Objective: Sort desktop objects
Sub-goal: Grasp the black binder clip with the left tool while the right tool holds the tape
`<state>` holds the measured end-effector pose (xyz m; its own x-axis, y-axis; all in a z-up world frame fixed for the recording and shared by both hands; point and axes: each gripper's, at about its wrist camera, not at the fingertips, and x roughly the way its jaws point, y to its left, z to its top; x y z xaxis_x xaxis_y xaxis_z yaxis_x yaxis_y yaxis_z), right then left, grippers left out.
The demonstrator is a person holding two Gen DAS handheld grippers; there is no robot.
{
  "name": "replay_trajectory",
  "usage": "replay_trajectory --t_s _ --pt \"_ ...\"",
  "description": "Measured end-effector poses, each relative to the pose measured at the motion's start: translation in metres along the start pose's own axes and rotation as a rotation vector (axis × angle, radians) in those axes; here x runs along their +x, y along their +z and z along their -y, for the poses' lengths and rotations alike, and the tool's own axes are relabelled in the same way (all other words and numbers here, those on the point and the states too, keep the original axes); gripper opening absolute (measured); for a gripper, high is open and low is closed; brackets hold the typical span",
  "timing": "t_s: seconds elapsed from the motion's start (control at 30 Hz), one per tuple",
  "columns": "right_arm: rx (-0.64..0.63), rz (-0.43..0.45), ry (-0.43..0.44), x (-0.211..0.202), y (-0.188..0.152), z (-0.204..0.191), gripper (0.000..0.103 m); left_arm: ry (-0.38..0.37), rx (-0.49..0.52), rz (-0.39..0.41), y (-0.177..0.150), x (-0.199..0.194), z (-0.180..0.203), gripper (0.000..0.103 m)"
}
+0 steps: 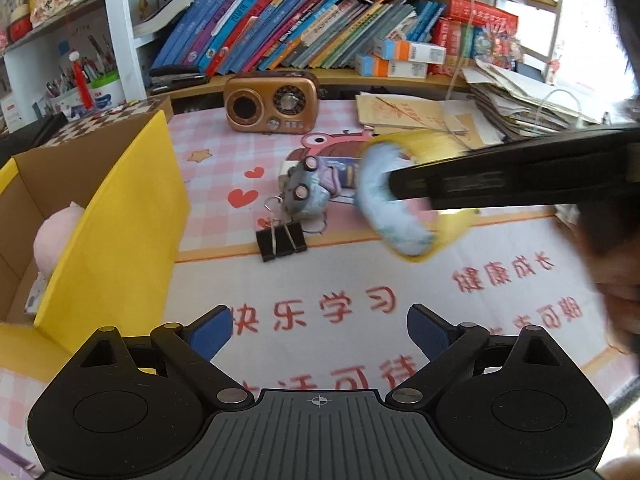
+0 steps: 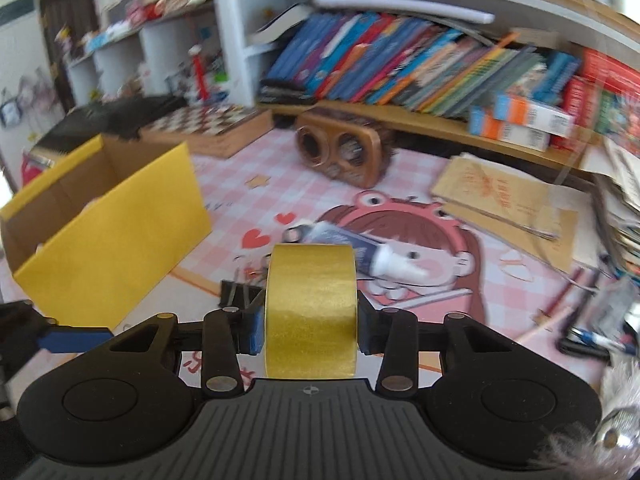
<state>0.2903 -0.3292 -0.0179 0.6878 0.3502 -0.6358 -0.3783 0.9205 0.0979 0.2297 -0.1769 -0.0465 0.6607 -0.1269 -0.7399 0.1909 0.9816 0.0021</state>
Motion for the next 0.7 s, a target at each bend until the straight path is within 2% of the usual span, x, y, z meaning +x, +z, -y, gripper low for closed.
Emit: replay_trajectory --t_s 0.17,0.4,0.57,0.7 --pt "0.052 0.023 -0.060 -0.026 -0.006 0.020 0.039 0.050 -0.055 0.036 0.014 0.021 -0.007 0.094" --pt "0.120 0.027 -0.102 -0.049 -0.019 0.037 0.039 0.117 -0.107 0.060 0.032 0.057 -0.008 0.072" --pt "0.130 0.001 -0.091 -0.051 -0.028 0.038 0.039 0.143 -0.185 0.024 0.037 0.082 -0.014 0.055" --pt "0.131 -0.009 -0.085 -0.052 -0.031 0.037 0.039 0.154 -0.202 0.015 0.038 0.092 -0.015 0.054"
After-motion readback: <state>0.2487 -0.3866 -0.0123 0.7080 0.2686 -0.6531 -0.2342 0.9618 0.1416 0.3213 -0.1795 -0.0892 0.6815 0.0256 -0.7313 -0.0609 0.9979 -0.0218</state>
